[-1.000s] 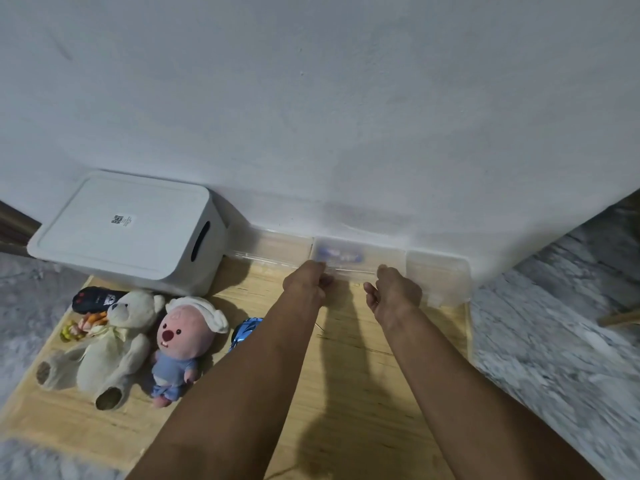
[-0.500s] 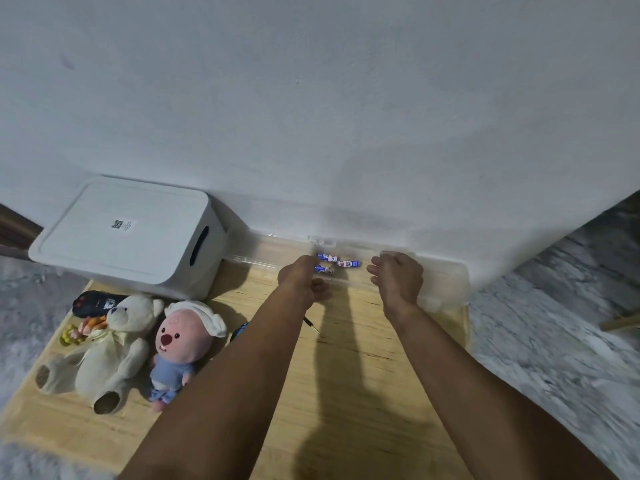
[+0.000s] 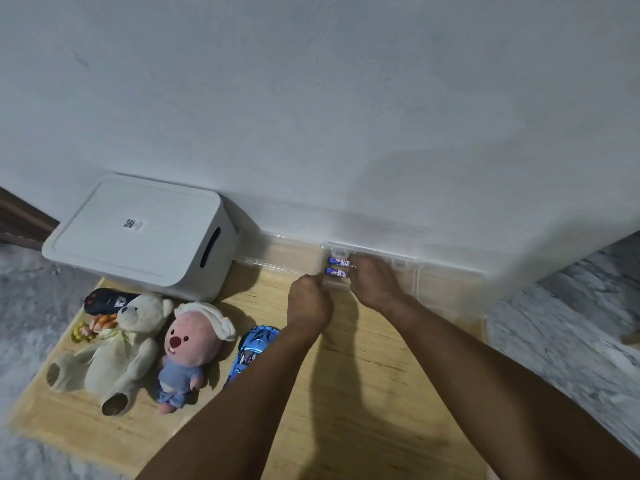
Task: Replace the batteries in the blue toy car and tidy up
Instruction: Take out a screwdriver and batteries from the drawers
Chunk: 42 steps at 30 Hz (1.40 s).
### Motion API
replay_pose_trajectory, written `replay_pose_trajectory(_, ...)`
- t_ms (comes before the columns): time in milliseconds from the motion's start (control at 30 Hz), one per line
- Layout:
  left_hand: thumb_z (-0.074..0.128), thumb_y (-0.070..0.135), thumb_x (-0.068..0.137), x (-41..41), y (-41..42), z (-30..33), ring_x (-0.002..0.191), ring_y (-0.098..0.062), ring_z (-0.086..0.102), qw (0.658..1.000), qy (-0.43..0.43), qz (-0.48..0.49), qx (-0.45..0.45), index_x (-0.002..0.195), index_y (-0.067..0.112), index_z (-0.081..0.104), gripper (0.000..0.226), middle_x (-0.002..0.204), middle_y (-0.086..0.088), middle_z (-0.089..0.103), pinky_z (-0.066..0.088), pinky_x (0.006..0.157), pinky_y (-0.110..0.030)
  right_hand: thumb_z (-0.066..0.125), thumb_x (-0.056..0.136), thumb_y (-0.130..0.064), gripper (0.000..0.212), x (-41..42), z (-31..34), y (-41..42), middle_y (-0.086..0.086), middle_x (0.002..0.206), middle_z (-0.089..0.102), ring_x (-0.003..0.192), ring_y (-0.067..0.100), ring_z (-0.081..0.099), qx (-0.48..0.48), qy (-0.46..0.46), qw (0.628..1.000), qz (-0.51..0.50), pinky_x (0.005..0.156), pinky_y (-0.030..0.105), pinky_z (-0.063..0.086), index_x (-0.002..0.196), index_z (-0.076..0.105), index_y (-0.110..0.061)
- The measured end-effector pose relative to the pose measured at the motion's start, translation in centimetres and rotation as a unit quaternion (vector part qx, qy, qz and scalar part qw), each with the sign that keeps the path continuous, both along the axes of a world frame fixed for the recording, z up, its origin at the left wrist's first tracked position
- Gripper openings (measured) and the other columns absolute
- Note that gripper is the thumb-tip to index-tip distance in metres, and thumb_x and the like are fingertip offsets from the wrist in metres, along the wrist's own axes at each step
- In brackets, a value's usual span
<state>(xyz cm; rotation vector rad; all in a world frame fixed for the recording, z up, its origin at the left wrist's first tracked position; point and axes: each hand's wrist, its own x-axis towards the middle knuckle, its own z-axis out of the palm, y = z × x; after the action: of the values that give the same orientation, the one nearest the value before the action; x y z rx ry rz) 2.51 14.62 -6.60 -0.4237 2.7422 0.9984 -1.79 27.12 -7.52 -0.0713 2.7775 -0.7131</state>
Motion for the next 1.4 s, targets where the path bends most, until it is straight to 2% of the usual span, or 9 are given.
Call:
replay_pose_trajectory(133, 0.054, 0.002, 0.09, 1.8, -0.7, -1.3, 0.12, -0.027, 0.05, 0.985, -0.024, -0.154, -0.08, 0.15, 0.006, 0.026, 0.067, 0.135, -0.014, 0.05, 0.044, 0.101, -0.031, 0.055, 0.094, -0.034, 0.029, -0.9, -0.2, -1.3, 0.011, 0.113, 0.068, 0.105, 0.033, 0.062, 0.08, -0.021, 0.997, -0.005, 0.081, 0.033, 0.047, 0.113, 0.066, -0.015)
replay_pose_trajectory(267, 0.056, 0.004, 0.089, 2.2, -1.1, -1.8, 0.13, -0.025, 0.035, 0.974, -0.075, -0.198, -0.085, 0.155, 0.009, -0.001, 0.088, 0.15, -0.01, 0.031, 0.038, 0.108, -0.033, 0.065, 0.087, -0.032, 0.03, -1.8, -0.6, -2.6, 0.012, 0.107, 0.069, 0.101, 0.032, 0.065, 0.107, -0.031, 0.993, -0.036, 0.086, 0.037, 0.053, 0.107, 0.068, -0.01)
replay_pose_trajectory(433, 0.054, 0.006, 0.089, 2.0, -1.1, -1.5, 0.131, -0.028, 0.031, 0.973, -0.085, -0.206, -0.061, 0.155, 0.008, -0.002, 0.087, 0.15, -0.011, 0.03, 0.037, 0.108, -0.036, 0.059, 0.092, -0.028, 0.029, -2.3, -0.4, -3.2, 0.011, 0.113, 0.065, 0.106, 0.03, 0.061, 0.172, -0.067, 0.982, 0.035, 0.087, 0.036, 0.049, 0.114, 0.067, -0.012)
replay_pose_trajectory(567, 0.056, 0.008, 0.089, 2.0, -1.3, -1.4, 0.133, -0.029, 0.029, 0.973, -0.111, -0.202, -0.031, 0.155, 0.01, -0.003, 0.089, 0.151, -0.009, 0.03, 0.037, 0.107, -0.039, 0.056, 0.087, -0.026, 0.025, -2.8, -0.1, -3.0, 0.01, 0.115, 0.065, 0.104, 0.032, 0.061, 0.187, -0.115, 0.97, 0.101, 0.091, 0.039, 0.049, 0.108, 0.067, -0.019)
replay_pose_trajectory(833, 0.059, 0.012, 0.091, 2.0, -1.3, -1.1, 0.14, -0.03, 0.023, 0.975, -0.135, -0.178, 0.01, 0.155, 0.016, -0.01, 0.094, 0.157, -0.005, 0.023, 0.033, 0.109, -0.04, 0.045, 0.097, -0.009, 0.029, -3.5, 0.6, -1.4, 0.012, 0.12, 0.062, 0.104, 0.029, 0.06, 0.174, -0.19, 0.945, 0.203, 0.085, 0.035, 0.047, 0.122, 0.061, -0.007)
replay_pose_trajectory(933, 0.06, 0.013, 0.091, 2.0, -1.4, -1.2, 0.142, -0.032, 0.021, 0.974, -0.142, -0.178, 0.013, 0.155, 0.017, -0.01, 0.095, 0.16, -0.004, 0.02, 0.033, 0.109, -0.04, 0.042, 0.099, -0.007, 0.032, -3.2, 1.1, -1.0, 0.012, 0.126, 0.06, 0.109, 0.029, 0.057, 0.129, -0.209, 0.946, 0.21, 0.091, 0.035, 0.045, 0.126, 0.06, -0.005)
replay_pose_trajectory(1067, 0.06, 0.013, 0.091, 1.3, -1.0, -0.6, 0.143, -0.034, 0.019, 0.973, -0.138, -0.18, 0.028, 0.155, 0.018, -0.01, 0.095, 0.161, -0.003, 0.017, 0.032, 0.11, -0.043, 0.04, 0.097, -0.001, 0.035, -3.9, 2.4, -0.3, 0.012, 0.13, 0.056, 0.101, 0.023, 0.051, 0.087, -0.217, 0.953, 0.19, 0.08, 0.027, 0.036, 0.128, 0.056, -0.005)
replay_pose_trajectory(1233, 0.06, 0.013, 0.09, 1.3, -1.1, -0.9, 0.138, -0.034, 0.028, 0.973, -0.146, -0.176, 0.031, 0.154, 0.018, -0.011, 0.095, 0.158, -0.006, 0.024, 0.038, 0.107, -0.042, 0.043, 0.093, -0.003, 0.024, -3.8, 2.0, -0.5, 0.01, 0.11, 0.061, 0.095, 0.021, 0.049, -0.017, -0.228, 0.964, 0.132, 0.077, 0.031, 0.034, 0.099, 0.063, -0.014)
replay_pose_trajectory(1400, 0.061, 0.014, 0.089, 1.4, -1.6, -1.5, 0.136, -0.034, 0.032, 0.974, -0.142, -0.176, 0.027, 0.155, 0.018, -0.006, 0.094, 0.158, -0.006, 0.024, 0.041, 0.107, -0.044, 0.041, 0.101, -0.011, 0.031, -2.9, 2.0, -1.3, 0.008, 0.124, 0.055, 0.1, 0.02, 0.046, -0.009, -0.253, 0.958, 0.137, 0.082, 0.027, 0.032, 0.127, 0.057, -0.007)
